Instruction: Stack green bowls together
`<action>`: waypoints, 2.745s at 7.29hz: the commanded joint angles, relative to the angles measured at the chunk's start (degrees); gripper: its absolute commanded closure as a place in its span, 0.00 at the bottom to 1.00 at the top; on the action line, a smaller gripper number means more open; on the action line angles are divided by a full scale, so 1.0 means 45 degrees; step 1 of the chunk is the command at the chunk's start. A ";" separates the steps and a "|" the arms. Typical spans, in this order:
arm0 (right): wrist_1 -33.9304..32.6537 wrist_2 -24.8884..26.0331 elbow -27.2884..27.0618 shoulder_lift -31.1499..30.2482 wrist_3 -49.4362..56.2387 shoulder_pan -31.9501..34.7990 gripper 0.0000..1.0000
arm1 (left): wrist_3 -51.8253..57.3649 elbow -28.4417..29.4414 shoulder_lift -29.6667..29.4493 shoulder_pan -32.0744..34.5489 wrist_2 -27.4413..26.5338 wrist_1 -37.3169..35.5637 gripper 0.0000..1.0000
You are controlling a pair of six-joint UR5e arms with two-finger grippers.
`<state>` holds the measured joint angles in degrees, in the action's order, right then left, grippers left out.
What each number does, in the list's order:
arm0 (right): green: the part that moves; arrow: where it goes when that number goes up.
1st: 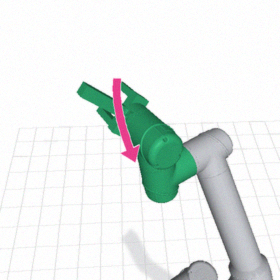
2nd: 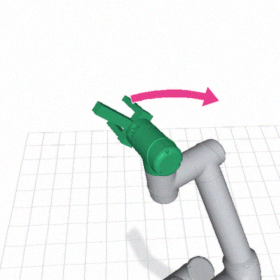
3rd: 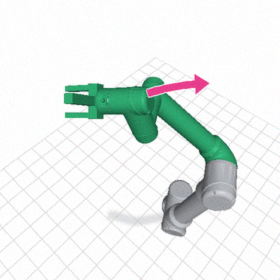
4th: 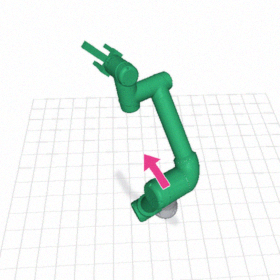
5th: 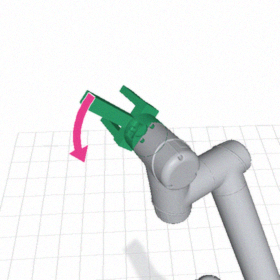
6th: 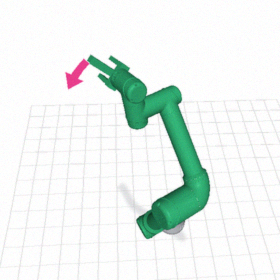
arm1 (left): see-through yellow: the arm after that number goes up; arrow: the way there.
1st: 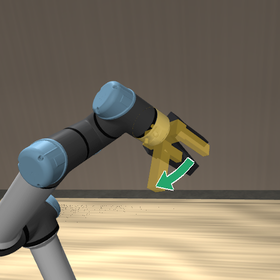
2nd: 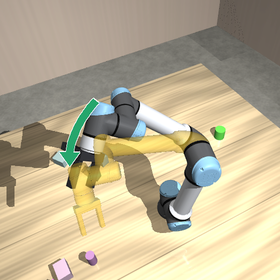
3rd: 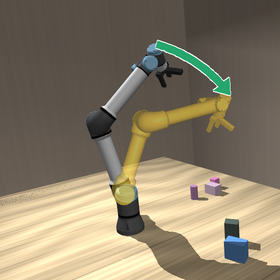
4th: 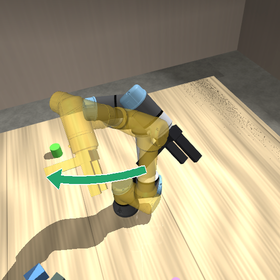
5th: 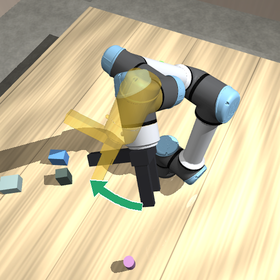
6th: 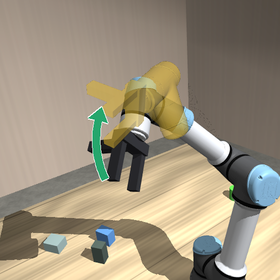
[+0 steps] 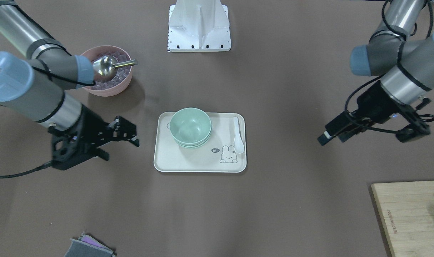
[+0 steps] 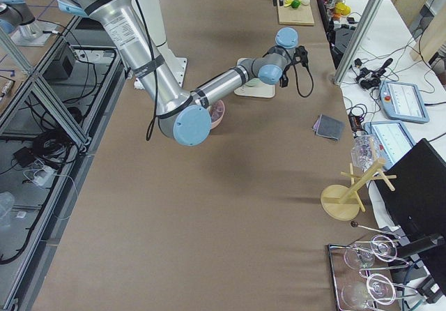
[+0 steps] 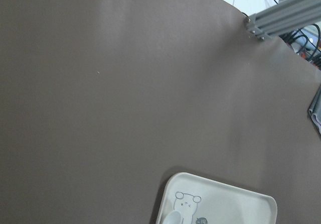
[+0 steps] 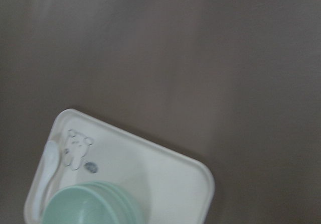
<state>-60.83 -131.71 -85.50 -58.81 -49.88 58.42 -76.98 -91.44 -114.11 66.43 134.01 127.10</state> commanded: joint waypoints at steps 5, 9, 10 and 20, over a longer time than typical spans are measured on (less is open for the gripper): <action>-0.8086 0.2957 -0.0824 -0.2926 1.0482 0.4183 0.00 | 1.2965 -0.2430 0.2408 0.3598 -0.2509 -0.8336 0.02; -0.8324 0.1731 -0.0862 -0.4914 1.2901 0.5805 0.00 | 1.5661 -0.1654 0.3831 0.5274 -0.0287 -0.9305 0.02; -0.7061 0.1247 -0.0843 -0.5479 1.2785 0.6001 0.00 | 1.5642 -0.1634 0.4162 0.5471 -0.0268 -0.8893 0.02; -0.7762 -0.0379 -0.1228 -0.5681 1.1104 0.6022 0.00 | 1.4648 -0.0326 0.4909 0.5434 -0.0209 -0.6816 0.02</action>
<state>-90.41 -132.57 -87.70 -84.83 0.52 85.47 -9.88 -93.04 -91.42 91.03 132.93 97.46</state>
